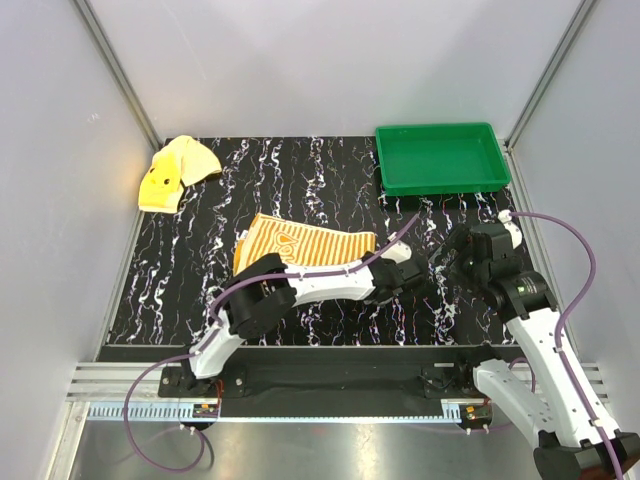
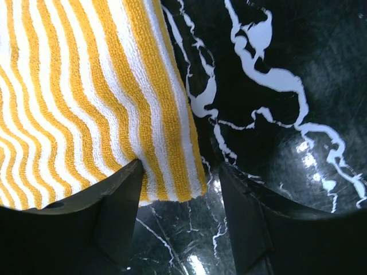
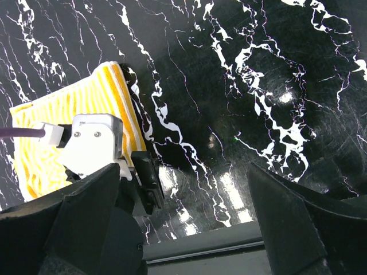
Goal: Roll the towels
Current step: Roll the towel
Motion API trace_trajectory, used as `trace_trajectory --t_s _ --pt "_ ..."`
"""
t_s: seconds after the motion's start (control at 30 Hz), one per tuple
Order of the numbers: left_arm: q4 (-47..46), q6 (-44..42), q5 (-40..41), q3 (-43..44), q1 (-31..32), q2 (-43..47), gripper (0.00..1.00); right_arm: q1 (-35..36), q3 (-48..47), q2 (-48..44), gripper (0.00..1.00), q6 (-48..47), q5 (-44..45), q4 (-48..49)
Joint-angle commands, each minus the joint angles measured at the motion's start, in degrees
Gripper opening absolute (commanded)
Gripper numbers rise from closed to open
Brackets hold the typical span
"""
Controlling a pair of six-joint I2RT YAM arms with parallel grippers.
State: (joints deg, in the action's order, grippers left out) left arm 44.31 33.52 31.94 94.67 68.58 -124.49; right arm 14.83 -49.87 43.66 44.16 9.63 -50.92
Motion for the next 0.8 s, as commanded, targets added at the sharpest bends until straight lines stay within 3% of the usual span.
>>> trace_trajectory --t_s 0.0,0.07,0.1,0.13,0.3,0.53,0.7,0.77 --pt "-0.02 1.46 1.89 2.45 0.15 -1.99 0.59 -0.33 -1.46 0.37 1.0 -0.83 1.8 0.38" --pt "-0.63 1.9 1.72 1.66 0.15 -2.51 0.46 -0.33 -1.55 0.72 1.0 -1.01 2.06 0.38" --pt "-0.63 1.9 1.72 1.65 0.15 -2.52 0.46 -0.33 -1.55 0.73 1.0 -1.01 2.06 0.38" --pt "-0.72 2.08 1.63 1.05 0.15 -2.6 0.35 -0.33 -1.55 0.73 1.0 -1.01 2.32 0.38" --pt "-1.6 1.9 1.63 -0.19 0.15 -0.68 0.06 -0.33 -2.51 1.34 1.0 -1.88 2.32 1.08" --pt "-2.92 2.78 -1.61 -3.17 -0.63 6.34 0.0 -0.33 -6.82 2.92 1.0 -2.94 3.9 -0.32" --pt "-10.99 6.99 -13.03 -11.77 -3.97 14.69 0.0 -0.68 -12.0 5.38 1.0 -3.82 3.56 -0.42" --pt "-16.76 9.36 -18.98 -18.1 -6.43 19.53 0.0 -1.2 -12.62 6.78 1.0 -3.73 -0.56 1.25"
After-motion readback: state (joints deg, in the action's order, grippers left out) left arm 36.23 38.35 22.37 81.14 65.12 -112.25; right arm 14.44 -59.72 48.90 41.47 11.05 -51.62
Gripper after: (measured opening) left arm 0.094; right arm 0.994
